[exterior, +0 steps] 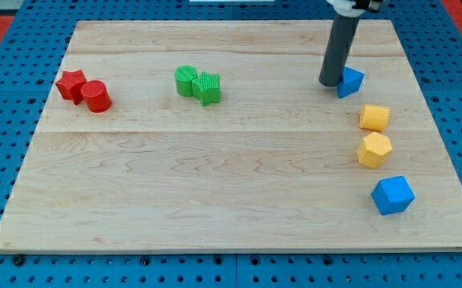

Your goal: Separate green star from the green circle

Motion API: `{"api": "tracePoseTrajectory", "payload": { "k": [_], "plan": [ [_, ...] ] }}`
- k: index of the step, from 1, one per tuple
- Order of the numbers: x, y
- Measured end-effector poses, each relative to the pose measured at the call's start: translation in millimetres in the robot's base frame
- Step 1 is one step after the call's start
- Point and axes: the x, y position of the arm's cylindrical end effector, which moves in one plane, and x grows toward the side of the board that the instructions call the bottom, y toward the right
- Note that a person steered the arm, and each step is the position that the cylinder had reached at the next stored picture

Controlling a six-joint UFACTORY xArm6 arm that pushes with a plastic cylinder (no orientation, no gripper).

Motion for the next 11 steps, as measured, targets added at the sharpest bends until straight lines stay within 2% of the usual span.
{"api": "tracePoseTrajectory", "payload": {
  "k": [1,2,3,4,5,6,7,8,9,10,11],
  "plan": [
    [-2.6,32.6],
    [12.1,50.3],
    [4.9,32.6],
    [-19.1,-50.9],
    [-33.7,-92.4],
    [-71.9,-130.5],
    [-77.3,-221.7],
    [-41.0,-258.0],
    [22.4,-247.5],
    [42.3,-203.6],
    [54.8,-185.7]
  ]
}}
